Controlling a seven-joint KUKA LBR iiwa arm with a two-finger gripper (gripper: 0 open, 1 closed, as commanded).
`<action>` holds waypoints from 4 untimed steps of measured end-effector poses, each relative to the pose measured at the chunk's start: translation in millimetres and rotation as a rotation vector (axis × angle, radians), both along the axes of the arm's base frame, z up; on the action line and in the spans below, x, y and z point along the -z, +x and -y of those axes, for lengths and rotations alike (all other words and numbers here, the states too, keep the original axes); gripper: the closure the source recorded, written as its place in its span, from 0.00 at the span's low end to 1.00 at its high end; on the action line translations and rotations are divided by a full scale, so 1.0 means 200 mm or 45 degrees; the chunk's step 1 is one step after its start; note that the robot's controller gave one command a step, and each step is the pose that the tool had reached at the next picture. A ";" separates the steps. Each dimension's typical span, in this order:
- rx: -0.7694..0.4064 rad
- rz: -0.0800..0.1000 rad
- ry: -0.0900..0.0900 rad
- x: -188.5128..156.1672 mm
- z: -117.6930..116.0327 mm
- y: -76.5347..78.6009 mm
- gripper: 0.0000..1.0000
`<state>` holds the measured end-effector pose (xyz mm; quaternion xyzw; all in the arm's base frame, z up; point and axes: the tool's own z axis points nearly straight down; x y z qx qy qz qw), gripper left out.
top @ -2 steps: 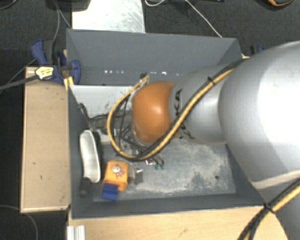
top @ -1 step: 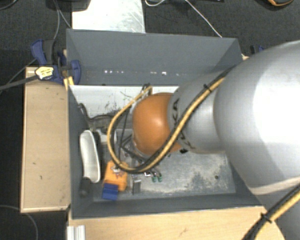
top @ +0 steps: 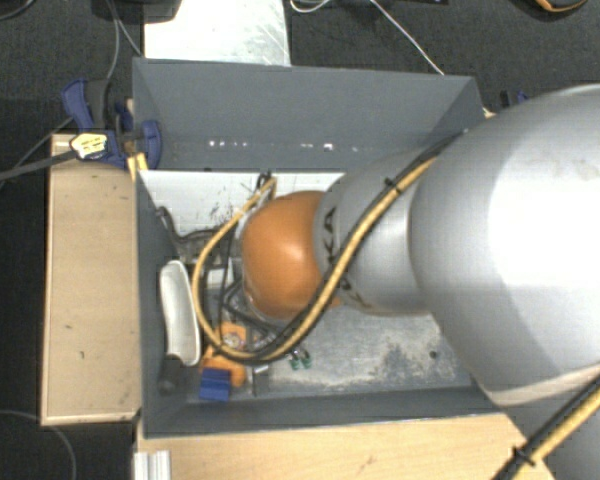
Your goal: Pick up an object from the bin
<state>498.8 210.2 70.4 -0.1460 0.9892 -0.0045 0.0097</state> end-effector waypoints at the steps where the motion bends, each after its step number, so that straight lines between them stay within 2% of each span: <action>1: 0.136 -0.005 0.001 0.00 -0.09 -0.02 0.00; 2: 0.066 0.003 0.003 0.00 -0.07 0.01 0.00; 3: 0.132 -0.004 0.000 0.00 -0.05 0.06 0.00; 4: -0.039 0.012 -0.001 -0.06 -0.03 0.38 1.00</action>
Offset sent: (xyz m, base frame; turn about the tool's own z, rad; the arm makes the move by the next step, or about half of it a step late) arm 0.0058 0.0113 0.0000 0.0114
